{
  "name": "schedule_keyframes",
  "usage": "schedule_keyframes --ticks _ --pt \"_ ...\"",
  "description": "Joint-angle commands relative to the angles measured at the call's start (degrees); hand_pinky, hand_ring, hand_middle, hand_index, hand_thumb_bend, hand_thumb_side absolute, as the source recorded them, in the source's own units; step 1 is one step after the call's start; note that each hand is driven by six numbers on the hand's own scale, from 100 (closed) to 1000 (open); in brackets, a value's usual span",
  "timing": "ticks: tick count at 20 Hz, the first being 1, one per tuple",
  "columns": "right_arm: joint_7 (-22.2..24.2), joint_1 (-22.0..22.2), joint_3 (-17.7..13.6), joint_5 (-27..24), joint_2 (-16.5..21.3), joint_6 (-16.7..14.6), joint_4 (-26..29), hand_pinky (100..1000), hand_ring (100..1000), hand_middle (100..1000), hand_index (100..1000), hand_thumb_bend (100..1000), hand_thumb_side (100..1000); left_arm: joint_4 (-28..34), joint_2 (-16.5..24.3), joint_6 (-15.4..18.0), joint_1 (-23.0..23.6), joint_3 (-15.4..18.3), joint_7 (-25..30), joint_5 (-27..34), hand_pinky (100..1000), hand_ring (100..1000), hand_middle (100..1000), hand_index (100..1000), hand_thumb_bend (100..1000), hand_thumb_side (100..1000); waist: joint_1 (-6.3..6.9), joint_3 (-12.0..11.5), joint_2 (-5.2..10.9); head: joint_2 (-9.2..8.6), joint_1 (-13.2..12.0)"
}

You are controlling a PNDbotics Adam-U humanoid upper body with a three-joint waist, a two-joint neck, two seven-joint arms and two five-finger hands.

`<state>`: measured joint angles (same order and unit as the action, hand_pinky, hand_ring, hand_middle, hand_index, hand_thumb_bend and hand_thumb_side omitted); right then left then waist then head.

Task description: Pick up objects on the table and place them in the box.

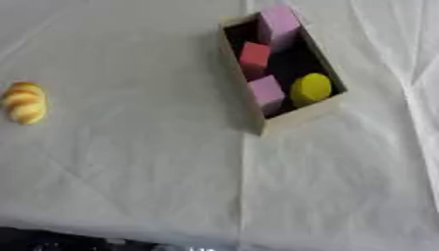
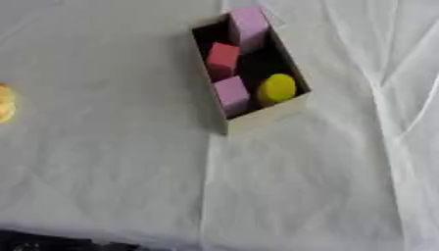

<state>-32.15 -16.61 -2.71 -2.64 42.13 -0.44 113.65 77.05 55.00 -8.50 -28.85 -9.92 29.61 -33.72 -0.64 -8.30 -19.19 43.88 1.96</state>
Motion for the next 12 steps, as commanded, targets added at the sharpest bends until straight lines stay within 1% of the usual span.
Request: schedule_keyframes --ticks 1,4,5,6,8,12 --pt "0.38 -0.72 -0.17 0.07 1.12 -0.05 0.94 880 722 753 842 100 793 -1.18 0.22 1.29 -1.90 -0.50 -0.14 0.80 818 821 802 894 587 196 0.20 0.11 -0.05 0.24 -0.17" --pt "0.46 -0.77 -0.12 0.12 1.11 0.01 0.94 880 721 753 842 100 784 -1.45 -0.61 2.31 -3.14 -0.94 0.32 2.12 816 819 796 904 597 226 0.25 0.27 -0.20 0.24 -0.06" --pt "0.50 -0.79 -0.09 0.14 1.11 0.04 0.94 880 721 753 842 100 794 -1.54 -0.83 2.44 -3.55 -0.97 0.43 2.45 817 820 797 903 597 224 0.28 0.29 -0.25 0.24 -0.02" --pt "0.54 -0.84 -0.04 0.13 1.08 0.10 0.94 881 721 753 842 100 795 -1.88 -1.04 2.33 -4.07 -1.03 0.45 2.29 819 821 797 898 603 200 0.37 0.32 -0.30 0.24 -0.04" --pt "0.64 -1.06 0.08 -0.01 0.97 0.25 0.94 881 720 752 843 100 796 -3.09 -1.76 2.12 -5.17 -1.26 0.34 1.33 814 817 790 888 590 187 0.51 0.36 -0.40 0.24 -0.14" --pt "1.05 -1.49 0.10 -0.30 0.81 0.29 0.94 881 720 752 843 100 795 -5.95 -3.27 2.42 -6.82 -1.86 0.51 -0.58 805 809 776 857 572 186 0.73 0.50 -0.61 0.24 -0.37"
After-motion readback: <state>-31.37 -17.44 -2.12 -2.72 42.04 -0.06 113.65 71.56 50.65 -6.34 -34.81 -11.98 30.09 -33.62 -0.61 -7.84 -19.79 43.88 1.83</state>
